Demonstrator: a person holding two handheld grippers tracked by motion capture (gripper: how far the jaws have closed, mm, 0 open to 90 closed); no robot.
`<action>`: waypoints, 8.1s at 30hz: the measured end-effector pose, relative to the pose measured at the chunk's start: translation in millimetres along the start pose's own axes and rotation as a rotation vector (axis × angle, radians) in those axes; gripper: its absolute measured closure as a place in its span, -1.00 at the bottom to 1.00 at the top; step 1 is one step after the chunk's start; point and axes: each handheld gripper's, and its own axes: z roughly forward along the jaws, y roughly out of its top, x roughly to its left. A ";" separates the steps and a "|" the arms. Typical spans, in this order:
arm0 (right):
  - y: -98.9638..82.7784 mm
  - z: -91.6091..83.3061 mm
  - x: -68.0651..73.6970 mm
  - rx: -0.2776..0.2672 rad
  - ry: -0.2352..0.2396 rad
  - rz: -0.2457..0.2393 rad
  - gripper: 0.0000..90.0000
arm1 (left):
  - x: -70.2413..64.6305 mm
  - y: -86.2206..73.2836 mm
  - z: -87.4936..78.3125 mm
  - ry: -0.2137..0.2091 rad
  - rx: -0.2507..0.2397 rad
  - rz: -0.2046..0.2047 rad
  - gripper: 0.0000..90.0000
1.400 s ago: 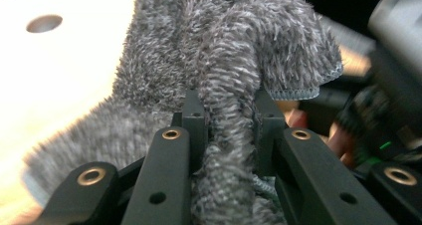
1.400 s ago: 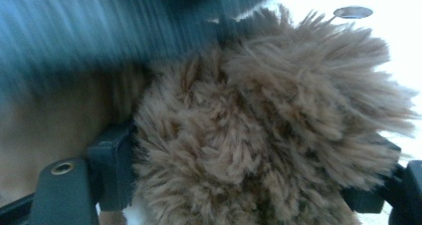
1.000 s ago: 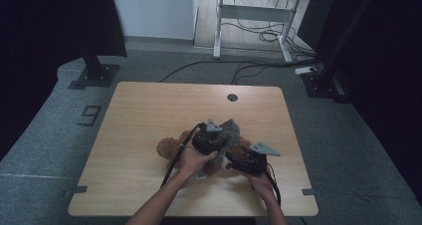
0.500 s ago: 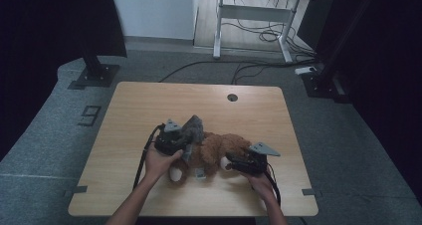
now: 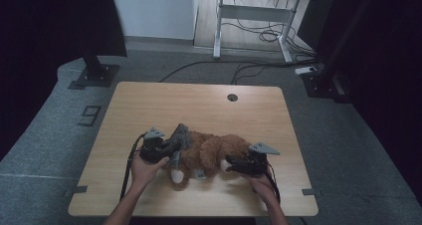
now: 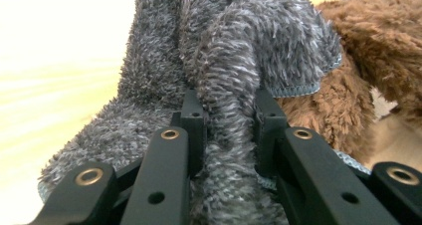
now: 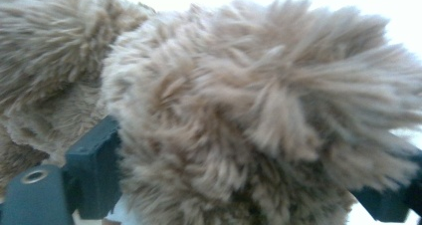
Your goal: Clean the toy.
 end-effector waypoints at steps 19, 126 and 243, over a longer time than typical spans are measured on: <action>-7.8 21.2 17.1 -0.019 -0.125 -0.101 -0.47 | -10.9 2.1 33.5 0.042 -0.074 -0.013 0.65; -17.5 -13.7 -9.3 -0.019 -0.035 -0.023 -0.21 | -23.0 1.5 13.5 0.072 -0.068 0.046 0.63; -15.1 15.2 -10.3 0.057 -0.041 -0.185 0.03 | -37.0 23.1 23.3 0.132 -0.165 0.129 0.62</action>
